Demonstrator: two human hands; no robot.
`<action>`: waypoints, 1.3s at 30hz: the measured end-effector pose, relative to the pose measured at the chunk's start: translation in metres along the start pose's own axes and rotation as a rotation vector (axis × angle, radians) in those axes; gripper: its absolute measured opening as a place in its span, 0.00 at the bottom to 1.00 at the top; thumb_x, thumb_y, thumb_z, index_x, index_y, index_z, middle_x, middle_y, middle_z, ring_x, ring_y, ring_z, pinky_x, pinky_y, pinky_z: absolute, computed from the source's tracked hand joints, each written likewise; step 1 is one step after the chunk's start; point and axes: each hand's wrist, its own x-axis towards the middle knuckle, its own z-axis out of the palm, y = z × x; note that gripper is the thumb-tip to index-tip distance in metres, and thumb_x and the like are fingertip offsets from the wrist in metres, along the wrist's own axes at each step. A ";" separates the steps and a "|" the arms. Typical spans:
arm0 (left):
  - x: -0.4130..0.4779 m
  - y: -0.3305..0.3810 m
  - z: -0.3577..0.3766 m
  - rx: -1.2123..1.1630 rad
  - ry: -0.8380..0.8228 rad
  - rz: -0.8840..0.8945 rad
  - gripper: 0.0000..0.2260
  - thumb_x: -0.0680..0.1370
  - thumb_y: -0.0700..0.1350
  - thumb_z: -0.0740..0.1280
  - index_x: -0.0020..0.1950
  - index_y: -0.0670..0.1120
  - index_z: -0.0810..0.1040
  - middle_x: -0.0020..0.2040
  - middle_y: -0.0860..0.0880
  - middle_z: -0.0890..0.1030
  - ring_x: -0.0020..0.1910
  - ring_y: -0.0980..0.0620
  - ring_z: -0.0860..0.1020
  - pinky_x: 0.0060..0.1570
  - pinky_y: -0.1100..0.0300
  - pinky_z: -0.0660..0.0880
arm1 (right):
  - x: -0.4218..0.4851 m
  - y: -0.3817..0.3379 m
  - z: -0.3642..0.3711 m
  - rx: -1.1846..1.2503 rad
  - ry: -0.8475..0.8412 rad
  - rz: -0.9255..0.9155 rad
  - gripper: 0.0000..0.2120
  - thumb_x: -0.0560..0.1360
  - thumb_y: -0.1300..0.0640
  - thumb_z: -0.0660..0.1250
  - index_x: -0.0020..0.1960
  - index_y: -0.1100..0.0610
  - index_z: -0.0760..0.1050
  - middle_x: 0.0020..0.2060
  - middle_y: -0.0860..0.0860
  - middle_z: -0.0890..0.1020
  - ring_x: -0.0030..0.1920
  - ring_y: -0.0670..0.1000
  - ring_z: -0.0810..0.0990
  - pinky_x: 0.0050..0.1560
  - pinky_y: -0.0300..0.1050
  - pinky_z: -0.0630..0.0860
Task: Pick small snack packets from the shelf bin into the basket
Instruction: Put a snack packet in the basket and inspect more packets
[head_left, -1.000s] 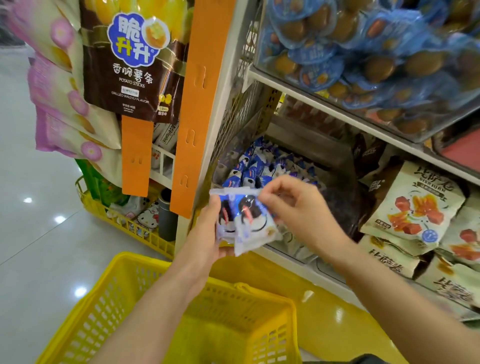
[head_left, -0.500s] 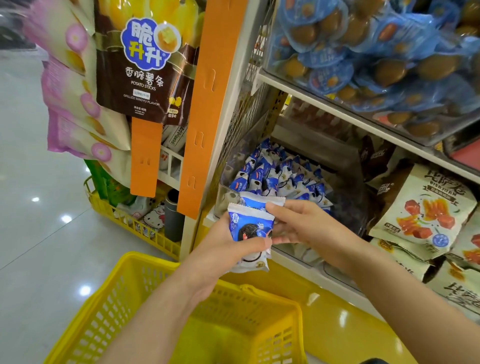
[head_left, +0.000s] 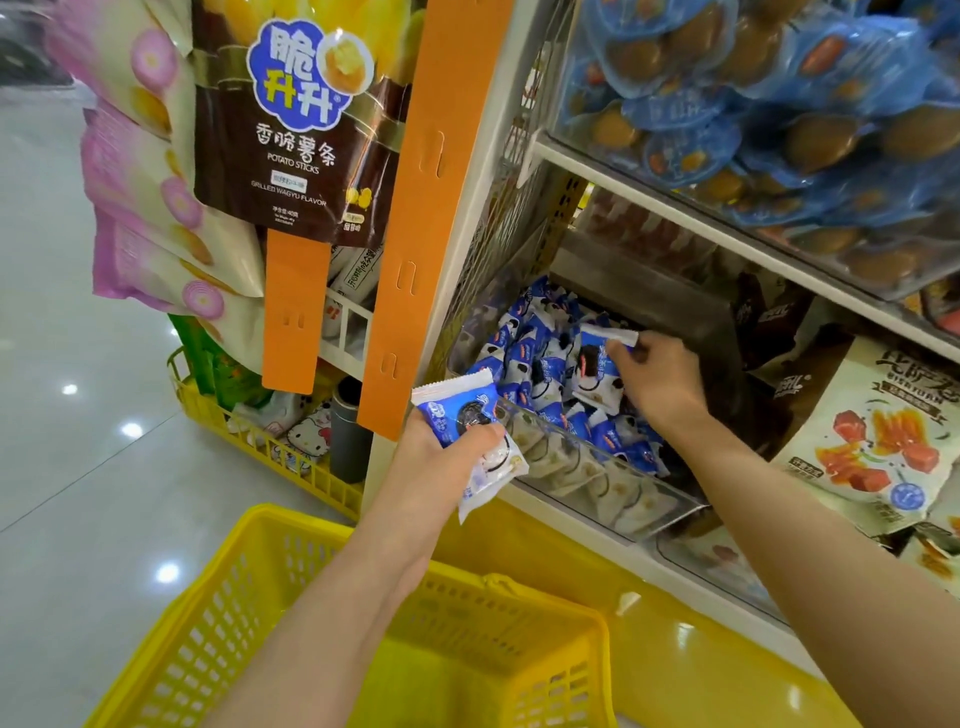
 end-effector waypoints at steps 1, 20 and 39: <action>0.001 0.000 0.000 0.002 0.002 -0.001 0.17 0.75 0.42 0.68 0.63 0.48 0.71 0.53 0.46 0.81 0.50 0.49 0.81 0.55 0.48 0.77 | 0.002 0.002 0.004 -0.063 -0.039 0.012 0.17 0.77 0.51 0.64 0.31 0.54 0.66 0.26 0.50 0.71 0.33 0.54 0.73 0.28 0.41 0.63; 0.010 -0.005 0.001 -0.019 -0.006 -0.030 0.18 0.74 0.42 0.69 0.62 0.49 0.72 0.51 0.47 0.82 0.46 0.51 0.82 0.40 0.58 0.77 | 0.018 -0.006 0.038 -0.051 -0.267 0.127 0.21 0.76 0.52 0.65 0.28 0.61 0.68 0.30 0.63 0.77 0.40 0.64 0.81 0.42 0.51 0.77; 0.003 -0.015 0.001 0.159 -0.140 0.092 0.14 0.76 0.47 0.66 0.62 0.53 0.73 0.56 0.50 0.81 0.54 0.54 0.80 0.56 0.52 0.75 | -0.095 -0.049 -0.002 0.398 -0.198 -0.288 0.05 0.77 0.50 0.60 0.48 0.48 0.75 0.36 0.43 0.78 0.37 0.41 0.76 0.35 0.32 0.71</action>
